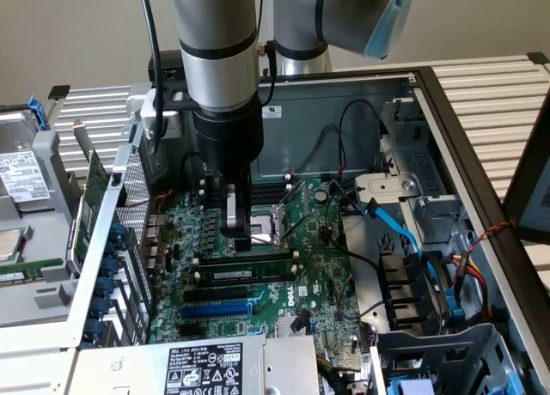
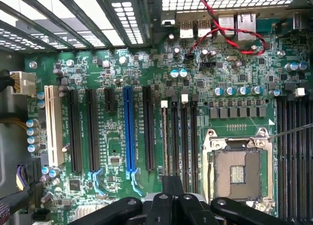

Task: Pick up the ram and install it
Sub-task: 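Press down the ram until it locks into place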

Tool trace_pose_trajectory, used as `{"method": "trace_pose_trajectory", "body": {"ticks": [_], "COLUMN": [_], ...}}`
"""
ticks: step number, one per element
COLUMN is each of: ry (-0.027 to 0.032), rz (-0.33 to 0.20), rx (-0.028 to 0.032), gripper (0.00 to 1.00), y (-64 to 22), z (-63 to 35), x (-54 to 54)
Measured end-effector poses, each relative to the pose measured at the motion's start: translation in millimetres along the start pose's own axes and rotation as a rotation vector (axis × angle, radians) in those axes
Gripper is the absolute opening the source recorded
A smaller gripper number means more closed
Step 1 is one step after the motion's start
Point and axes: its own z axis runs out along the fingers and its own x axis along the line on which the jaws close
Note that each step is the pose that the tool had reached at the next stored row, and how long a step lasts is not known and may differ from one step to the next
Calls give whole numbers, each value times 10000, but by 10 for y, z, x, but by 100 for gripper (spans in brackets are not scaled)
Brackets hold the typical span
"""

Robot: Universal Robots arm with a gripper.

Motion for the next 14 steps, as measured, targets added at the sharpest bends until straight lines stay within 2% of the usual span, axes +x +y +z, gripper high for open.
{"method": "trace_pose_trajectory", "body": {"ticks": [14], "ry": [81], "rz": [2397], "rx": [-52], "gripper": [10], "y": [0], "z": [10], "x": [0]}}
